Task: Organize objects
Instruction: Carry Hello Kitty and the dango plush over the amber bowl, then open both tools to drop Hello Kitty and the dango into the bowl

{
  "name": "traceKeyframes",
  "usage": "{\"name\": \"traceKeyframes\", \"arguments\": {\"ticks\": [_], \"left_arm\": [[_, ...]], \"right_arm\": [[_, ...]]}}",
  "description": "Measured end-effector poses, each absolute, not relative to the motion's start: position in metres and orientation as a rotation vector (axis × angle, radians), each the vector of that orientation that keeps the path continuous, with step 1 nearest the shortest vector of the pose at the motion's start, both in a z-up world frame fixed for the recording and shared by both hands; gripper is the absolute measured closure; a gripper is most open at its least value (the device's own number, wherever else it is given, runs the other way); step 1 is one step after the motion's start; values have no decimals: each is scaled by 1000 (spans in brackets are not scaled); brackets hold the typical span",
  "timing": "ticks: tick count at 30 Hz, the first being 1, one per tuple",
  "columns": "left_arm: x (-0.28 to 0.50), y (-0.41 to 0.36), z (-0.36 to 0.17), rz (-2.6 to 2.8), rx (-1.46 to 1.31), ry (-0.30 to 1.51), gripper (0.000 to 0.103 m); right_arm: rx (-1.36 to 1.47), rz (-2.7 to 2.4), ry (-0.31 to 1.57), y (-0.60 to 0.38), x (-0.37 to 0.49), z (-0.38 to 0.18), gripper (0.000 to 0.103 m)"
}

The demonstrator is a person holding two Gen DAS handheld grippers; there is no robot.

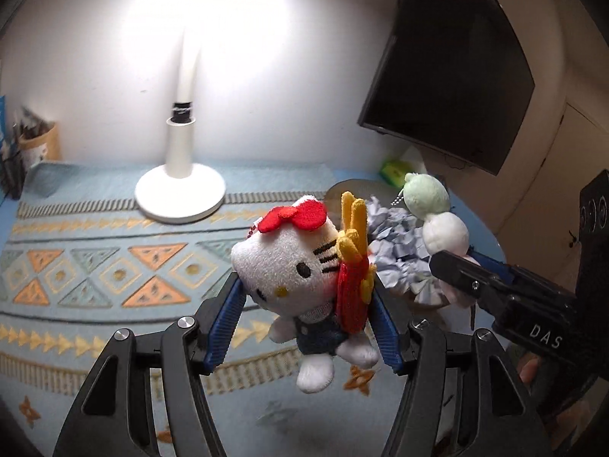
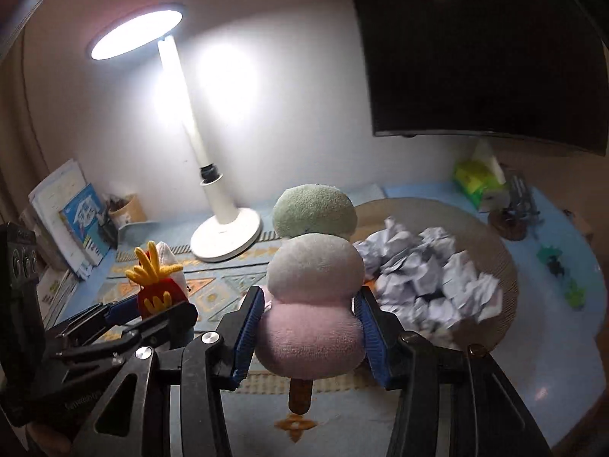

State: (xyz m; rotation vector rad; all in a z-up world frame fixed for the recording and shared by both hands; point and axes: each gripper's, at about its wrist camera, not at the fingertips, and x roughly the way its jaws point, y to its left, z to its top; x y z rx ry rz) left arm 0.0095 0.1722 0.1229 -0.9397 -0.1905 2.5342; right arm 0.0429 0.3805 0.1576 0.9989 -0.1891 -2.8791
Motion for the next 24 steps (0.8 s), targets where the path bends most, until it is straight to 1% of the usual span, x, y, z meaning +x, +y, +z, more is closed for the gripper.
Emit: {"name": "traceKeyframes", "arguments": {"ticks": [4,6,7,8,9,11,12,13,14,19,22,24], "left_arm": [[-17,226,125,2463,-920,-141,43],[-33,247,125,2425,-931,-124,42],[-40,255,126,2417,-926,-109,40],[-49,263,128,2413,-922,-91,36],[-56,270,129,2414,-922,-86,36],[-68,279,129,2410,-916,-92,25],[-74,282,127,2397,-925,-96,20],[-80,286,124,2396,-944,-101,9],[-83,286,121,2396,-965,-110,7],[-72,267,111,2399,-990,-138,7],[-54,240,113,2443,-978,-163,7],[-42,218,116,2492,-966,-168,7]], "right_arm": [[1031,-2954,-224,413,18,160,55],[1062,-3026,-211,427,9,160,55],[1066,-3031,-225,435,5,160,55],[1057,-3029,-253,443,2,159,55],[1059,-3032,-277,451,-3,157,53],[1119,-3034,-306,463,-12,151,46],[1119,-3034,-306,463,-12,151,38],[1120,-3029,-356,471,-10,147,35],[1116,-3022,-367,473,-7,146,35],[1091,-2998,-385,462,16,143,35],[1044,-2945,-411,447,32,148,35],[1014,-2922,-384,431,42,150,35]]}}
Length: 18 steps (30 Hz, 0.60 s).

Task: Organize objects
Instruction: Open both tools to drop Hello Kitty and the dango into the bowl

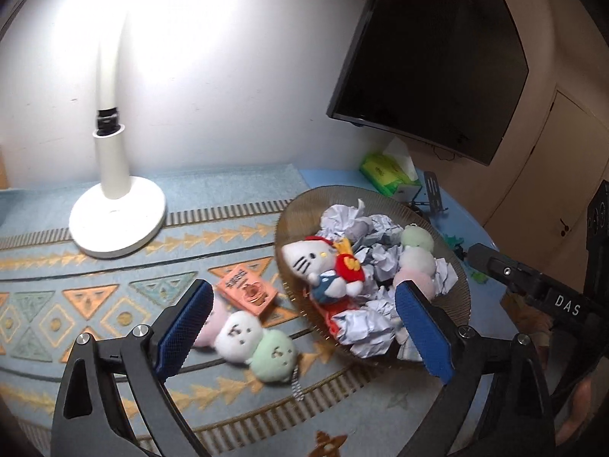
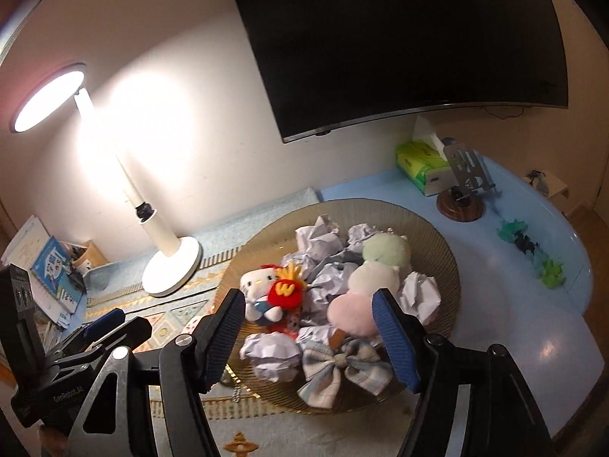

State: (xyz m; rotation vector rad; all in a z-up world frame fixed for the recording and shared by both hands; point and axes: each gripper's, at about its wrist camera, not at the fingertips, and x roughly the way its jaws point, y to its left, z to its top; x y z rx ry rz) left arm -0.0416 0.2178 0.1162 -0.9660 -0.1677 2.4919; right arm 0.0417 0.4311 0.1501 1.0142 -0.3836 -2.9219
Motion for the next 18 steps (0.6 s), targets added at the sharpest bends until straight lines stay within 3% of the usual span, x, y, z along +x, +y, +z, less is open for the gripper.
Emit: {"name": "traceKeyframes", "arguments": {"ticks": [8,18], "left_arm": [[5,114,120,2730,-960,-228,4],[24,70,53,2770,-1119,-245,4]], "right_arm": [[954,-2721,-216,336,81,132,35],[1032,-2635,-97,274,79,63,35]]}}
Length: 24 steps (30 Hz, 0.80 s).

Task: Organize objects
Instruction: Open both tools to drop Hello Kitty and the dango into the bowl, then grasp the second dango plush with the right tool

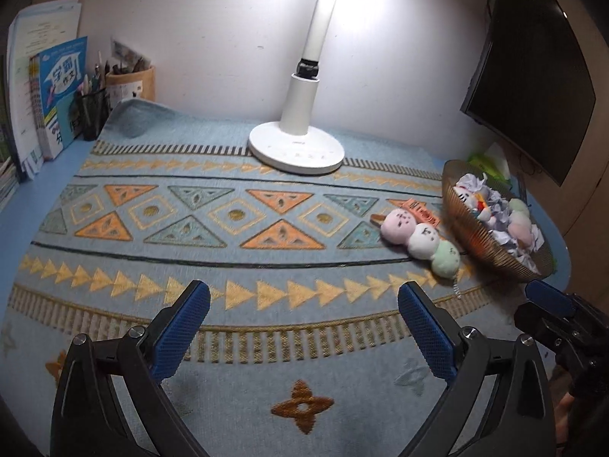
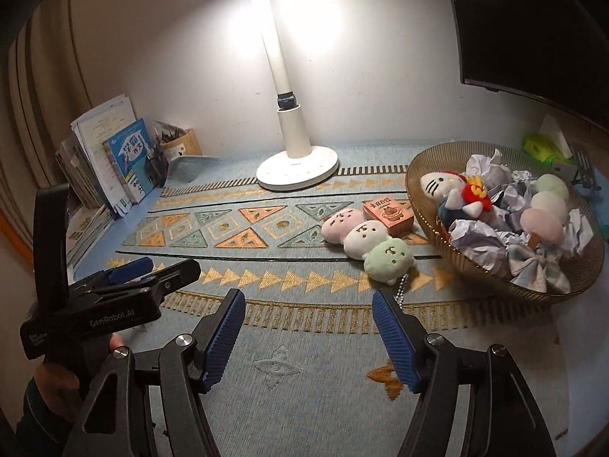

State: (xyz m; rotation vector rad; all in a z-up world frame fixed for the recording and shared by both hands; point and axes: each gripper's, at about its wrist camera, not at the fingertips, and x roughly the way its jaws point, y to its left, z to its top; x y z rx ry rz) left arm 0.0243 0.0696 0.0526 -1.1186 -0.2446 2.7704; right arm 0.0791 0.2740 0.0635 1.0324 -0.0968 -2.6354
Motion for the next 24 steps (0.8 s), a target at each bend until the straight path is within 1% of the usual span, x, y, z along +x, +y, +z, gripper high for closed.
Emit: {"name": "traceKeyframes", "arguments": {"ticks": [2,5,8,11,13,16,17,21,23,24], "left_arm": [[26,68,43,2796,-1127,-232,4],[32,68,33,2899,-1103,-160,4],[25,65,16,2860,-1230,-164,4],[28,61,18,2864,-1172,-186,4],[27,59,17,2847,-1187,-210,4],[23,55,14,2823,-1210,-257,4],[22,54,14,2813,-1214,-272,4],[23,53,13,2798,-1204,-299,4],[23,55,13,2793,-1203,-292,4],[23,56,13,2791,-1205,-284,4]], "right_arm": [[1099,-2602,-122,273,68,48,35],[1167,-2601,-178,277,56,27,35],[1251,-2621,-191,281,47,14,35],[1215,-2661,-225,288,45,19,35],[1243,-2703,-193,289,38,24,30],[1239,-2729,-202,294,23,30,27],[1276,-2725,-223,295,16,28,27],[1360,-2711,-405,301,1,17,26],[1376,-2793,-381,301,-4,16,26],[1398,-2811,-364,300,-10,15,24]]}}
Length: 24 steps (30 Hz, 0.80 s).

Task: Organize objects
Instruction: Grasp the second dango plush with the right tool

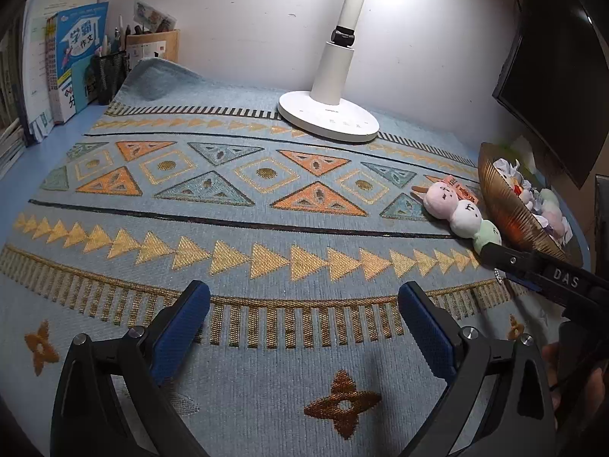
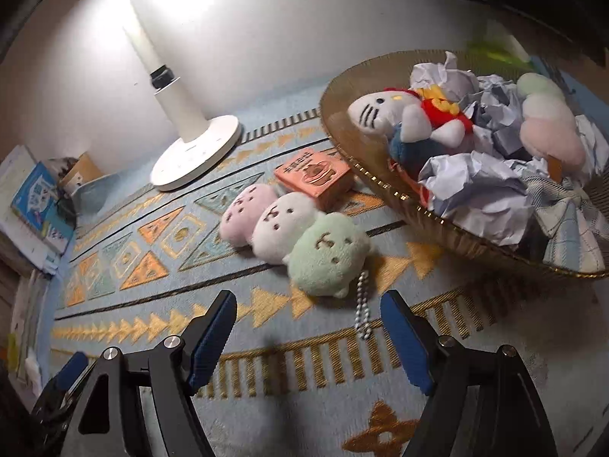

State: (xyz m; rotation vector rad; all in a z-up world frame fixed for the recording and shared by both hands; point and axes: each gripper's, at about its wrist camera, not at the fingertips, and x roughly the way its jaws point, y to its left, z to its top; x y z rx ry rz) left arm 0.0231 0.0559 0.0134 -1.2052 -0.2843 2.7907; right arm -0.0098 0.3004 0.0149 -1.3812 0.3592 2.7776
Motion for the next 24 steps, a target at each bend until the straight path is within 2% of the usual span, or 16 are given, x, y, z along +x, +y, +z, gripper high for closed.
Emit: {"name": "traceKeyframes", "arguments": {"ticks": [3,7,12,18,24], "left_arm": [[23,59,14,2789,-1207,-258,4],[23,61,13,2767,-1203,-250,4],[21,56,12,2739,-1212,-300,4],[21,52,11,2721,-1213,-357,4],[21,56,11,2720,-1219,-329,4]], "right_arm": [[-1384,2798,393,304,-24,13,22],[-1432,2836,298,297,-39,10,22],[-1546,2972,288,279,-19,18,23],[-1480,2927,130,273,-22,22,23],[-1559,2896,53,261,-59,7,23]]}}
